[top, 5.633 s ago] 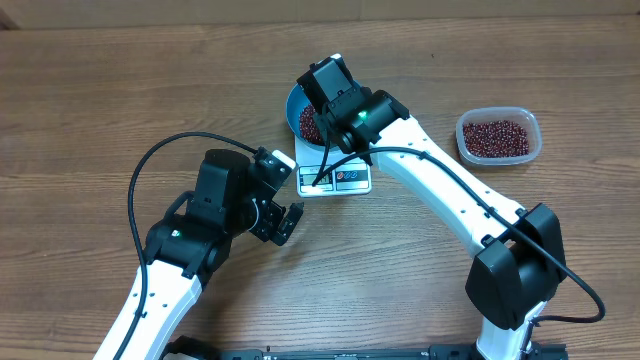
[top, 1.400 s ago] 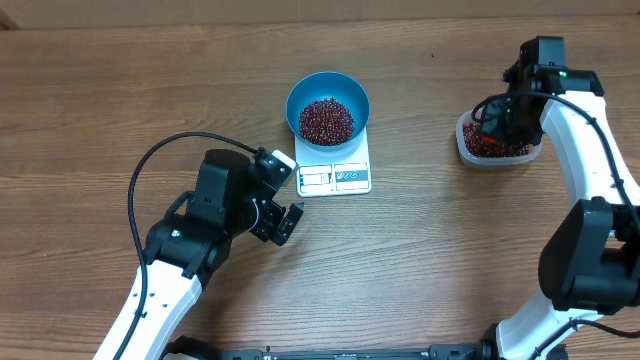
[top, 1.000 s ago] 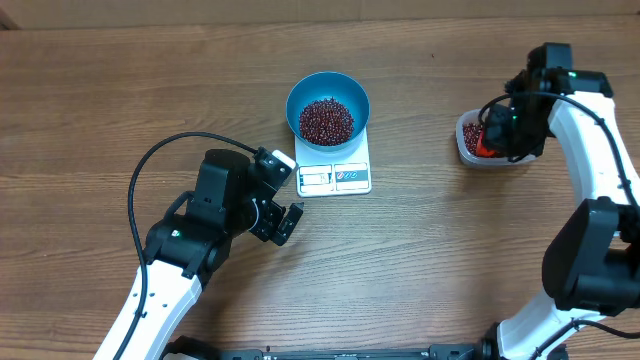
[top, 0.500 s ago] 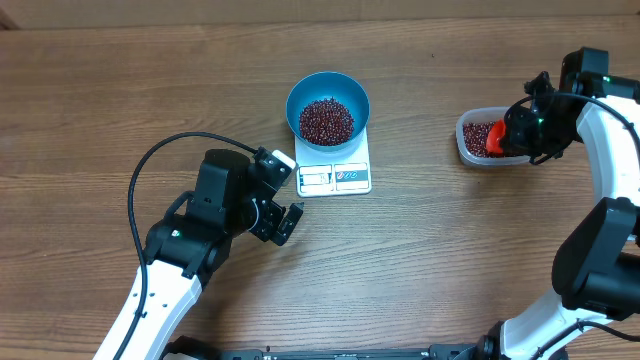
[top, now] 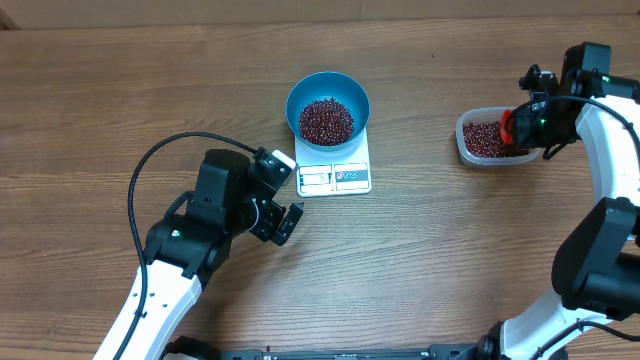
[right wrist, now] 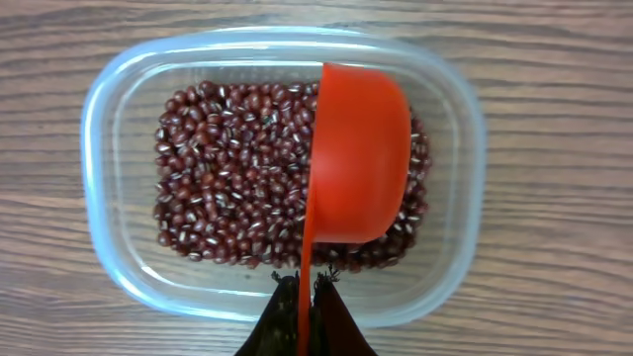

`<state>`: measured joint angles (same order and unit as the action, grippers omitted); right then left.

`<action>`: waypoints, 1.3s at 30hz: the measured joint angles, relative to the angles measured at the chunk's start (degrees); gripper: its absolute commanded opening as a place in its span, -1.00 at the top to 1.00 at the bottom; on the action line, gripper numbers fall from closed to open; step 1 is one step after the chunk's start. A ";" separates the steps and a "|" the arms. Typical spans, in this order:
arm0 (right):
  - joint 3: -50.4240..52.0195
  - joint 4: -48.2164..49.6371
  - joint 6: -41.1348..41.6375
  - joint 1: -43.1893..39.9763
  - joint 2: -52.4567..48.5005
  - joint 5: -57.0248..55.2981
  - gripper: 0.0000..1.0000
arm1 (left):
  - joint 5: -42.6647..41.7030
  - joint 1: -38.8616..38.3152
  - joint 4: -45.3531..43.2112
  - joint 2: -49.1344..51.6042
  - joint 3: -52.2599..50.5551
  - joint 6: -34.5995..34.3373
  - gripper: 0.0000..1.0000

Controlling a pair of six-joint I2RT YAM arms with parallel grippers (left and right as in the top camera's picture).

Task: Scoop item into bowl and weigh 150g on scale
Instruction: 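Dig the red scoop into the tub beans and lift it filled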

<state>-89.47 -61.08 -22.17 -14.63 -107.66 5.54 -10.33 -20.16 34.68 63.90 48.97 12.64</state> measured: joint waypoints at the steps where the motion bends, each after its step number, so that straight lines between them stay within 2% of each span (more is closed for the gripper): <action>1: 0.00 -0.07 -0.37 0.00 -0.24 -0.13 0.92 | 0.00 0.00 0.02 0.00 0.00 0.00 -0.99; 9: 0.00 -1.22 -1.31 0.07 -3.80 -0.35 0.92 | 0.02 0.00 0.00 0.00 0.00 0.00 -0.99; 23: 0.00 -3.34 -1.62 3.78 -4.35 3.52 0.92 | 0.00 0.00 0.00 0.00 0.00 0.00 -0.99; 39: -0.42 -5.53 -1.62 3.37 -6.71 9.55 0.93 | 0.00 0.00 0.02 0.00 0.00 0.00 -0.99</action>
<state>-89.89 -66.61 -23.79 -11.27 -114.37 15.09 -10.33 -20.16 34.70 63.90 48.97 12.64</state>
